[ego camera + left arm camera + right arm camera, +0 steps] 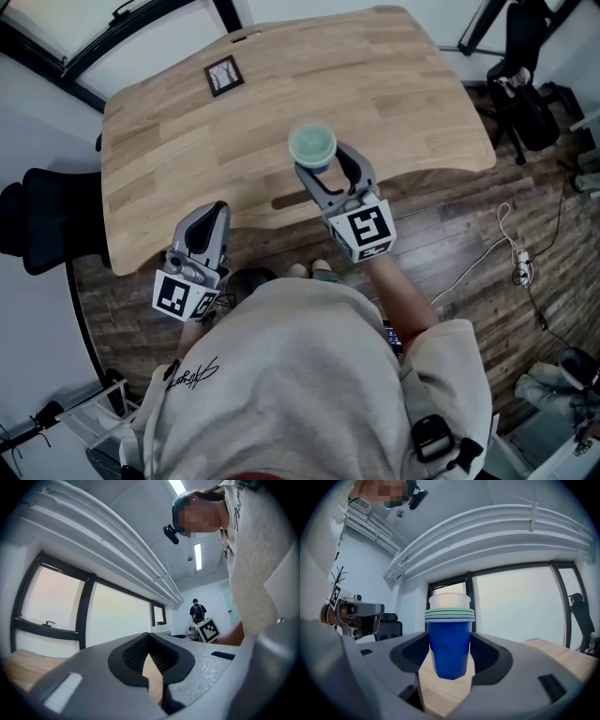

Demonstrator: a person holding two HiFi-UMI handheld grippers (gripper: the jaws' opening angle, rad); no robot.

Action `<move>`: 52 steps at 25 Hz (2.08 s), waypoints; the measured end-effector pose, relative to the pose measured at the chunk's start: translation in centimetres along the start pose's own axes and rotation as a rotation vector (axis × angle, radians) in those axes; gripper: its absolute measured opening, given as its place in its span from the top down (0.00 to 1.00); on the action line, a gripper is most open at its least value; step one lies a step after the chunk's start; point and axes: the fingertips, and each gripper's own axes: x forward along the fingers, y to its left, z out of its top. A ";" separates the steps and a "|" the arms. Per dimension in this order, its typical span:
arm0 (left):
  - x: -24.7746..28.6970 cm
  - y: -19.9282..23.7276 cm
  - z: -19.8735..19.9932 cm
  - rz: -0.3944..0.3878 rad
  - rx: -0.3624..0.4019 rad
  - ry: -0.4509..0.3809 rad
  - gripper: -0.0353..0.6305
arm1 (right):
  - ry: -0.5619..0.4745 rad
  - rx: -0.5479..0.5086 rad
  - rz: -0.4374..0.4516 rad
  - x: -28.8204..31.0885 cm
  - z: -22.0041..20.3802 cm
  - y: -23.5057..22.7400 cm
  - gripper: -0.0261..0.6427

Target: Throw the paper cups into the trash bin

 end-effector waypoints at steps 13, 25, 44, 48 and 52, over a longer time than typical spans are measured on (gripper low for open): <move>0.8 0.5 -0.3 0.001 -0.016 -0.007 0.94 | -0.033 0.000 -0.033 -1.8 1.5 -0.6 0.55; 0.8 0.7 -0.4 0.010 -0.012 0.000 0.94 | -0.073 0.001 -0.032 -2.2 2.6 -0.5 0.55; -4.2 2.0 0.1 0.255 0.024 0.009 0.94 | -0.096 0.034 0.247 1.7 3.0 5.2 0.55; -7.0 2.1 0.4 0.352 0.035 0.012 0.94 | -0.101 0.047 0.356 3.0 3.0 8.1 0.55; -10.1 2.1 0.6 0.438 0.054 0.024 0.94 | -0.104 0.059 0.458 3.9 2.9 11.5 0.55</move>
